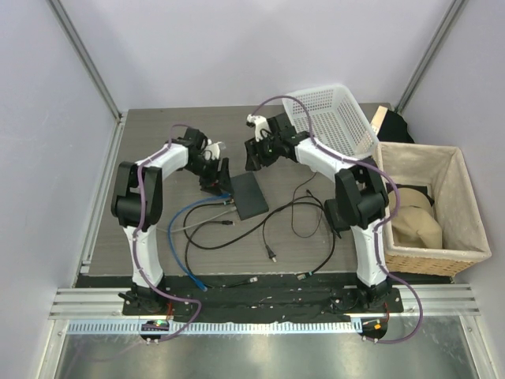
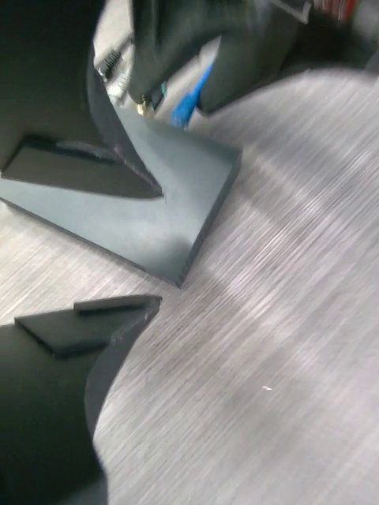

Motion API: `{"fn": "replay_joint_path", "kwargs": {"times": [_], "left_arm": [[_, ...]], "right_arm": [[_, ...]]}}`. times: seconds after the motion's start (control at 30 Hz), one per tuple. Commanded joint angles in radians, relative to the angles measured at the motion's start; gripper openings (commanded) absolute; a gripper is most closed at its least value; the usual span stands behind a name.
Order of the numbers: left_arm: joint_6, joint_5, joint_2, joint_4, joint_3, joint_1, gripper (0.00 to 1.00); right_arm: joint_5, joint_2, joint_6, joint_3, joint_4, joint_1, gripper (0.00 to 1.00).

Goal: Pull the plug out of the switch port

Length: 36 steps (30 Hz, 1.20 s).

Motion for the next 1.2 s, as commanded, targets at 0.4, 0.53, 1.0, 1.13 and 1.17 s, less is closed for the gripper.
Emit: {"fn": "replay_joint_path", "kwargs": {"times": [0.4, 0.53, 1.0, 1.13, 1.17], "left_arm": [[-0.095, 0.096, 0.013, 0.122, -0.042, 0.051, 0.60], [-0.092, 0.102, 0.024, 0.131, -0.055, 0.057, 0.57], [-0.075, 0.131, 0.036, 0.156, -0.115, 0.059, 0.46], [-0.078, 0.137, 0.056, 0.157, -0.104, 0.060, 0.45], [-0.078, 0.139, 0.059, 0.154, -0.100, 0.059, 0.45]], "right_arm": [[-0.097, -0.082, -0.046, -0.158, -0.004, 0.078, 0.18], [-0.060, -0.054, -0.055, -0.190, -0.008, 0.081, 0.09], [-0.017, -0.047, -0.049, -0.296, -0.002, 0.093, 0.01], [-0.006, -0.047, -0.046, -0.294, 0.004, 0.095, 0.01], [-0.006, -0.047, -0.046, -0.296, 0.004, 0.095, 0.01]]}}
